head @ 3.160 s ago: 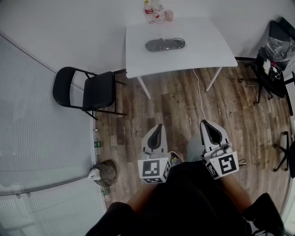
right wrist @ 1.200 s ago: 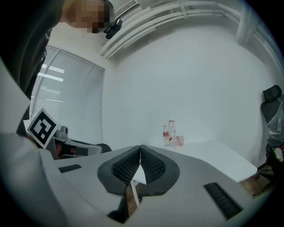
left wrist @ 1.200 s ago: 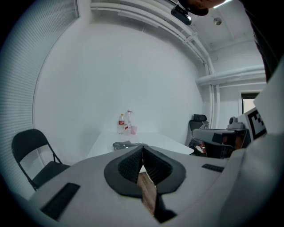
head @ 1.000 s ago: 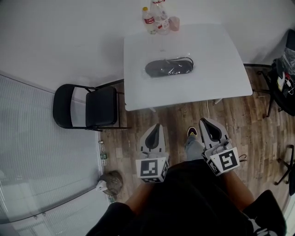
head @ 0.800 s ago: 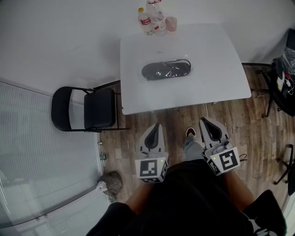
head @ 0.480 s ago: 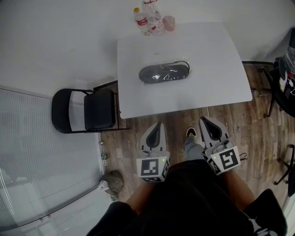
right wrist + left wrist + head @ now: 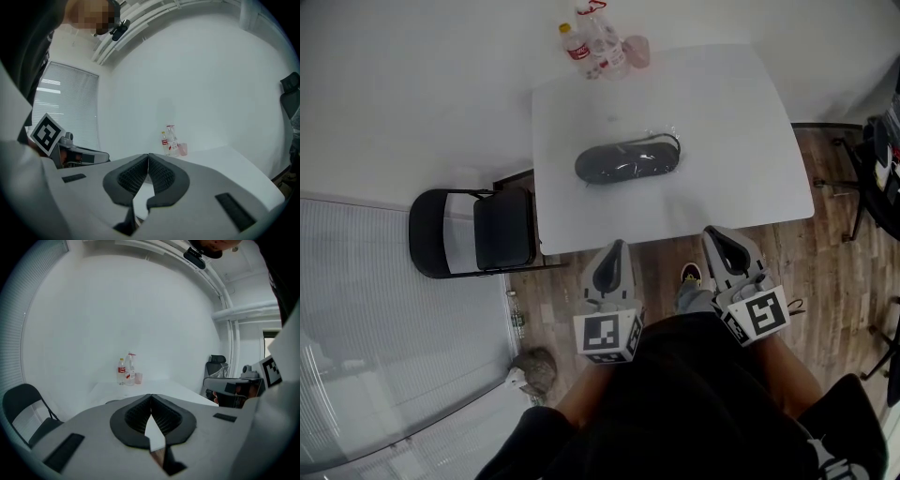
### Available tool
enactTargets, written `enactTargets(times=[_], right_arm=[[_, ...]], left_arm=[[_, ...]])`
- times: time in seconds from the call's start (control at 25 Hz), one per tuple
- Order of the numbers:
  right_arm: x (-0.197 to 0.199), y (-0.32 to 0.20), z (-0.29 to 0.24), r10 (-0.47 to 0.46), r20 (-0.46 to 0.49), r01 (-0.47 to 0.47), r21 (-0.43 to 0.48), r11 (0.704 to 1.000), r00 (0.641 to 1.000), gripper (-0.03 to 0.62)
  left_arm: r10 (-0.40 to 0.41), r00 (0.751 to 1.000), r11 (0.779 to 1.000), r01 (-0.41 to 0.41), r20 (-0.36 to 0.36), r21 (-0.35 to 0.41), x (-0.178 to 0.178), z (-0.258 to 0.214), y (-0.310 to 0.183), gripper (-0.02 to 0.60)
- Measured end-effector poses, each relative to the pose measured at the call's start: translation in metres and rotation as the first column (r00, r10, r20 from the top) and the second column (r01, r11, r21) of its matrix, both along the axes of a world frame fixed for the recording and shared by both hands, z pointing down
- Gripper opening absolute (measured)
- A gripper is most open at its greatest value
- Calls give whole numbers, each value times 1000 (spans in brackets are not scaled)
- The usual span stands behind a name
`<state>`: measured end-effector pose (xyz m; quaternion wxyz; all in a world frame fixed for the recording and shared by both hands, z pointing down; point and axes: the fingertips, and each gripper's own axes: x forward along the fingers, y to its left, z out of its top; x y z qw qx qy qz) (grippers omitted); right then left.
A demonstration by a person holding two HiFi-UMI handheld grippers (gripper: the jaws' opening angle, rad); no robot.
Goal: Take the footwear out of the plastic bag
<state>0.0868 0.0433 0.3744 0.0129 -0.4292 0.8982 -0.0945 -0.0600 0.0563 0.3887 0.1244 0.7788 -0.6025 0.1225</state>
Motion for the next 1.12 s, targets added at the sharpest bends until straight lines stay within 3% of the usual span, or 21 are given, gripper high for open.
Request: enactTargets(times=[0.64, 1.12], right_arm=[[17, -38, 3, -18, 22, 17, 21, 1000, 1000, 18], [7, -63, 7, 0, -1, 0, 2, 1000, 1000, 18]], left_arm=[[-51, 999, 999, 51, 1, 4, 7, 1, -31, 23], [-4, 1000, 1000, 4, -2, -6, -9, 6, -65, 23]])
